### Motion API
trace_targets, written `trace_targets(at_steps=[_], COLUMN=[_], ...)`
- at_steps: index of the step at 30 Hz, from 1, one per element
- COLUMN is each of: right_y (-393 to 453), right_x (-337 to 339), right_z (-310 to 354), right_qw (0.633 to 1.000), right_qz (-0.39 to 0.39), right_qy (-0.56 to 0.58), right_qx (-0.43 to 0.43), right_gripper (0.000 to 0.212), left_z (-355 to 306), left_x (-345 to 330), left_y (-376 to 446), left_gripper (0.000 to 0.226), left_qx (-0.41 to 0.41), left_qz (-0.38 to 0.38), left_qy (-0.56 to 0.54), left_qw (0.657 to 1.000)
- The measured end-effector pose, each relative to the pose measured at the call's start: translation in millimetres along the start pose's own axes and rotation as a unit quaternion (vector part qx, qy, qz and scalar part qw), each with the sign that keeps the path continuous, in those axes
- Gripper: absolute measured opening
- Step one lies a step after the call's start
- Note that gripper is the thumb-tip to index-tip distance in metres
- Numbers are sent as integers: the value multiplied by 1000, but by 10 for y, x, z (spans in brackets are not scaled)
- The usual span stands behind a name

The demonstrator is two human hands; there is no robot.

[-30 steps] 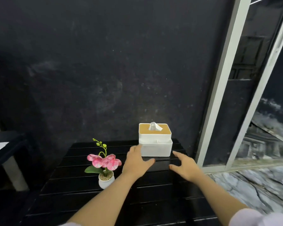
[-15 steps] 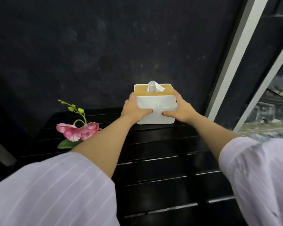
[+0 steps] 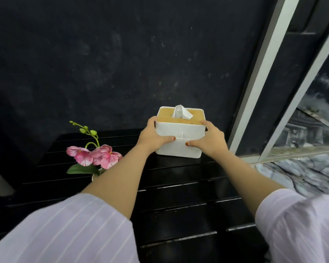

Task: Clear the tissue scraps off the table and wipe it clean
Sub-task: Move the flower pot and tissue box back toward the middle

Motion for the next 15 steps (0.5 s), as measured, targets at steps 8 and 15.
trace_targets(at_steps=[8, 15], right_y=[-645, -1194], right_x=[107, 191], right_z=[188, 325], right_qw=[999, 999], right_qz=[-30, -27], right_qy=[-3, -6], right_qx=[-25, -42], right_gripper=[78, 79], left_z=[-34, -39], left_x=[53, 123], left_y=[-532, -1114], left_gripper=[85, 86], left_qx=[-4, -6], left_qz=[55, 49], left_qy=[-1, 3], left_qw=[999, 999])
Point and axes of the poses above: each hand's wrist, its own y-axis towards the middle knuckle, its own x-axis out of the back of the hand, z = x × y, the point moved 8 cm from there along y, towards the middle knuckle, and after that the axes turned 13 degrees about y, right-handed, at the moved point
